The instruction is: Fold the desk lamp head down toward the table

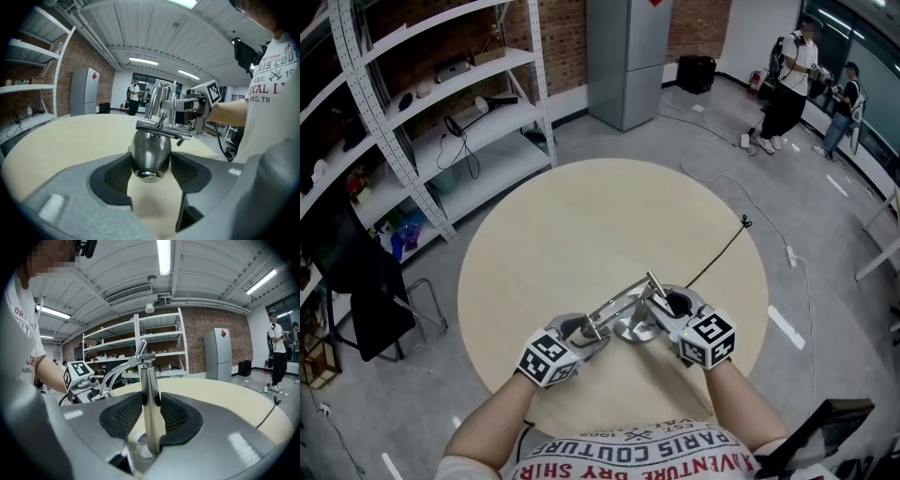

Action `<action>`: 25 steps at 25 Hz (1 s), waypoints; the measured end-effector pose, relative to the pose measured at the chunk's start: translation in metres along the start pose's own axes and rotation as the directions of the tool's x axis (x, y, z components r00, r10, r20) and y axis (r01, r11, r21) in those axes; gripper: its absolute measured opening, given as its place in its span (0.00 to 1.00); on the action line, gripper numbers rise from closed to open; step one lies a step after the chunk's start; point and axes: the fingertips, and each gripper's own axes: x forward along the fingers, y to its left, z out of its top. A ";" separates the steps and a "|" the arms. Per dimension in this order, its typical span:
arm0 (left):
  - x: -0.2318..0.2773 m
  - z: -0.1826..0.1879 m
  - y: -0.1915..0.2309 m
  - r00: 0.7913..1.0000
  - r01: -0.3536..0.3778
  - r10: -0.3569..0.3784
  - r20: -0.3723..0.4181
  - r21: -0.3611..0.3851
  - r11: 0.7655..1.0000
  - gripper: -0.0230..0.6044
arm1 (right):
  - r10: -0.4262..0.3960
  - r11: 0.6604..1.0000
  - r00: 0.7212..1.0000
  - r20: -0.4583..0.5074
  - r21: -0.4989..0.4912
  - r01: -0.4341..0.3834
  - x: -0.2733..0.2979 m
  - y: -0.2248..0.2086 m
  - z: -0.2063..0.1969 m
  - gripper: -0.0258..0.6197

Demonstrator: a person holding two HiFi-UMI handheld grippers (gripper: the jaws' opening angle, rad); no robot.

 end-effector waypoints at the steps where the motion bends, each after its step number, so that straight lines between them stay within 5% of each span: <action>1: 0.001 0.000 0.000 1.000 0.002 -0.002 -0.003 -0.001 1.000 0.44 | -0.002 1.000 1.000 0.002 0.001 0.002 0.000 0.000 0.001 0.22; 17: 0.016 0.000 0.004 1.000 0.007 -0.007 -0.006 -0.007 1.000 0.44 | -0.010 1.000 1.000 0.008 0.009 0.010 0.002 -0.005 0.001 0.22; 25: 0.012 -0.001 0.006 0.999 -0.046 0.046 -0.001 0.027 0.999 0.45 | -0.033 0.999 0.999 0.007 -0.004 0.033 -0.003 -0.003 -0.001 0.25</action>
